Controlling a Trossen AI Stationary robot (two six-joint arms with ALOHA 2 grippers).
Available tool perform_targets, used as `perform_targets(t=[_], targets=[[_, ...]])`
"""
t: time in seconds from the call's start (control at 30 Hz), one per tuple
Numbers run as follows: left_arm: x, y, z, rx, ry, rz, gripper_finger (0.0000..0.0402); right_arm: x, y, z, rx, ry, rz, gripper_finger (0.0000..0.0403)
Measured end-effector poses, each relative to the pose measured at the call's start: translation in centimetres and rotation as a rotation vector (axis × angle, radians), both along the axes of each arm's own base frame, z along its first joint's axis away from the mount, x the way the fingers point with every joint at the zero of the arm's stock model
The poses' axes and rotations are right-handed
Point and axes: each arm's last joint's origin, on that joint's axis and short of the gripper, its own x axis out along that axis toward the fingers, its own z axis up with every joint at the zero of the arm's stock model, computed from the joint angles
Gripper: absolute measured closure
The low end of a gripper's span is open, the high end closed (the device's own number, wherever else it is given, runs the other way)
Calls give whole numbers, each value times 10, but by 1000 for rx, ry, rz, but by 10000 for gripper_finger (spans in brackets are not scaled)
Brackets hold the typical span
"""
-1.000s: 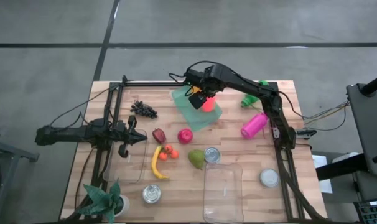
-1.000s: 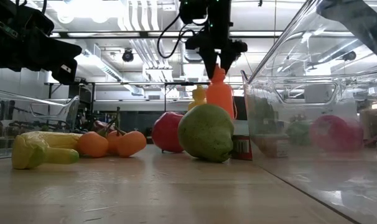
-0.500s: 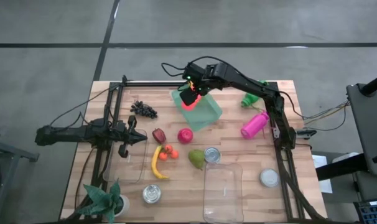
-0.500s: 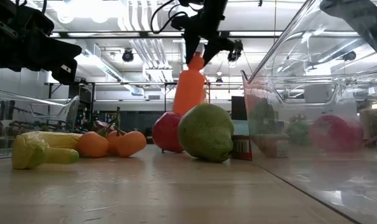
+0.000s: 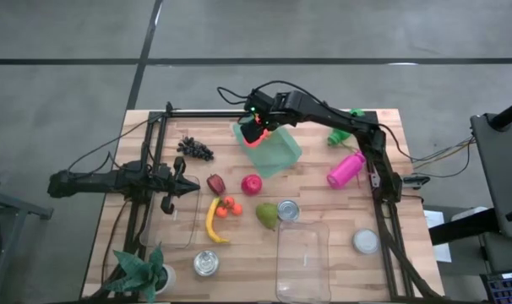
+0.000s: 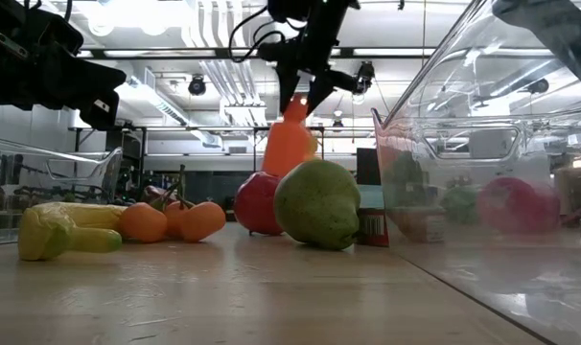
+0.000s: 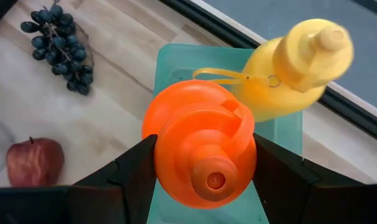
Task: Pick & Place Food Item
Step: Put the orange water bottle into the green bin
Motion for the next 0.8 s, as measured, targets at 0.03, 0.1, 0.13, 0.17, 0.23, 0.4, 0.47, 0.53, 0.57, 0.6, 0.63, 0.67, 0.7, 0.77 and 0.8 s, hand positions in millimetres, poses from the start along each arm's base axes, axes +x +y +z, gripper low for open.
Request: perform_targets(t=[0.03,0.1,0.13,0.17,0.23,0.4,0.47,0.53,0.57,0.6,0.63,0.67,0.7,0.77,0.8], targets=[[0,0,0,0,0,1,401,1,0,-3,1,2,0,184],[0,0,0,0,0,0,401,2,-1,-7,0,3,0,184],[0,0,0,0,0,0,401,2,-1,-9,0,4,0,184],[0,0,0,0,0,1,401,2,-1,-10,1,9,-1,184],[0,0,0,0,0,0,401,2,-1,-14,-6,24,-7,184],[0,0,0,0,0,0,401,2,-2,-21,0,37,-23,184],[0,0,0,0,0,0,401,2,-2,-23,1,40,-24,184],[0,0,0,0,0,1,401,3,-2,-24,-1,36,-24,184],[0,0,0,0,0,0,401,3,-2,-24,0,37,-25,184],[0,0,0,0,0,0,401,3,-2,-24,0,37,-25,184],[0,0,0,0,0,0,401,3,-3,-25,0,36,-24,184],[0,0,0,0,0,0,401,3,-3,-25,-2,32,-23,183],[0,0,0,0,0,1,401,4,-3,-26,-5,26,-21,183],[0,0,0,0,0,1,401,4,-3,-27,-5,25,-21,183],[0,0,0,0,0,1,401,4,-3,-28,-4,28,-20,183]])
